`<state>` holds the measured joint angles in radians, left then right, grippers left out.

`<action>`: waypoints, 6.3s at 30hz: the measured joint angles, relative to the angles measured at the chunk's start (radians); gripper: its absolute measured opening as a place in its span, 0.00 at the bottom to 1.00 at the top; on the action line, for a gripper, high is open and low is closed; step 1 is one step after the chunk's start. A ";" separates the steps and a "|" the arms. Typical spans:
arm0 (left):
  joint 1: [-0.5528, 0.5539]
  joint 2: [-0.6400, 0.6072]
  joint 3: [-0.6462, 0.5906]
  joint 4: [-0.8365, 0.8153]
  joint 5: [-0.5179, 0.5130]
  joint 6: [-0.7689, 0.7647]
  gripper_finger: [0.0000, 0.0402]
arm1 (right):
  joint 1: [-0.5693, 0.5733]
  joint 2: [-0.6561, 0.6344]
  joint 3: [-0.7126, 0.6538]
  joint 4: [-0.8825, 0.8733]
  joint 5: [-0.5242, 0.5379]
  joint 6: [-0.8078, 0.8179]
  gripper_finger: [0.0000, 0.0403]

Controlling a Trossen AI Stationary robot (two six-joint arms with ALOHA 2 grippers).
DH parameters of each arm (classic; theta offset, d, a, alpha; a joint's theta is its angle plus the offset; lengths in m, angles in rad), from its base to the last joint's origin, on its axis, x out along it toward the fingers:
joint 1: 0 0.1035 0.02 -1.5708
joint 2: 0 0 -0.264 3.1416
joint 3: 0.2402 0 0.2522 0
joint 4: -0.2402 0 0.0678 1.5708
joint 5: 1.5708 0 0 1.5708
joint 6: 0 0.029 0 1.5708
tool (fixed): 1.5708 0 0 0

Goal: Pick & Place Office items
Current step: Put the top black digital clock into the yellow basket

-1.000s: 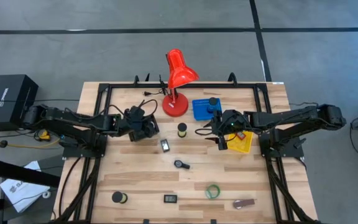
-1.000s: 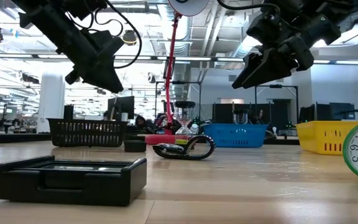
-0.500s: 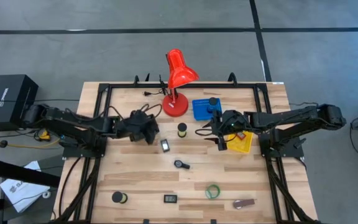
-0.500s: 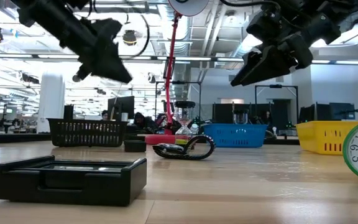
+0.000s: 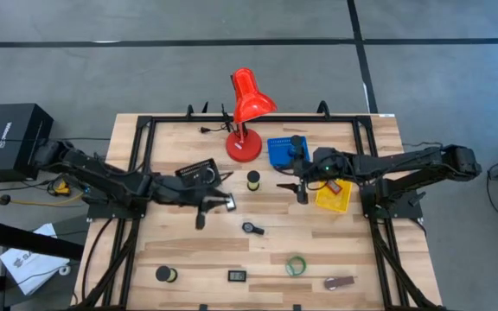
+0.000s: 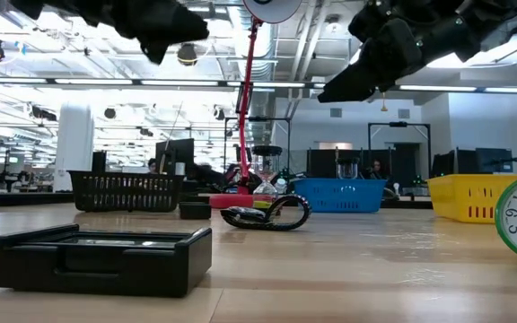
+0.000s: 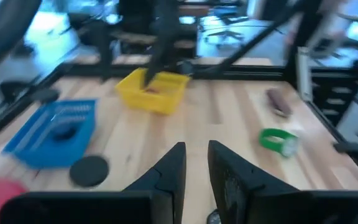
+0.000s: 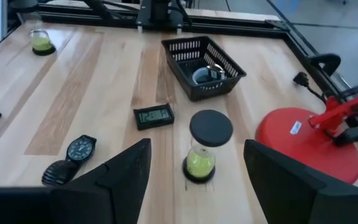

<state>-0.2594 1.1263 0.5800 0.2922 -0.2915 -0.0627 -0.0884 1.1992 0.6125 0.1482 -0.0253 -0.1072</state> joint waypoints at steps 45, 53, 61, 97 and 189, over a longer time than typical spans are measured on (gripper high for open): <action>0.188 0.641 0.454 -0.743 0.138 0.593 0.51 | -0.085 0.000 0.000 0.012 0.000 -0.084 0.62; 0.180 0.643 0.457 -0.821 0.132 0.666 0.60 | -0.082 0.000 0.000 -0.027 0.000 -0.072 0.62; 0.173 0.615 0.454 -0.832 0.158 0.625 0.61 | -0.082 0.000 0.000 -0.048 0.000 -0.036 0.62; 0.183 0.713 0.459 -0.821 0.106 1.393 0.58 | -0.082 0.000 -0.001 -0.059 -0.001 -0.023 0.62; 0.203 0.516 0.456 -0.340 0.012 0.186 0.37 | 0.039 0.254 0.083 0.036 -0.071 0.052 0.62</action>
<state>-0.0566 1.6424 1.0363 -0.0475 -0.2791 0.1230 -0.0499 1.4536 0.6956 0.1842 -0.0966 -0.0551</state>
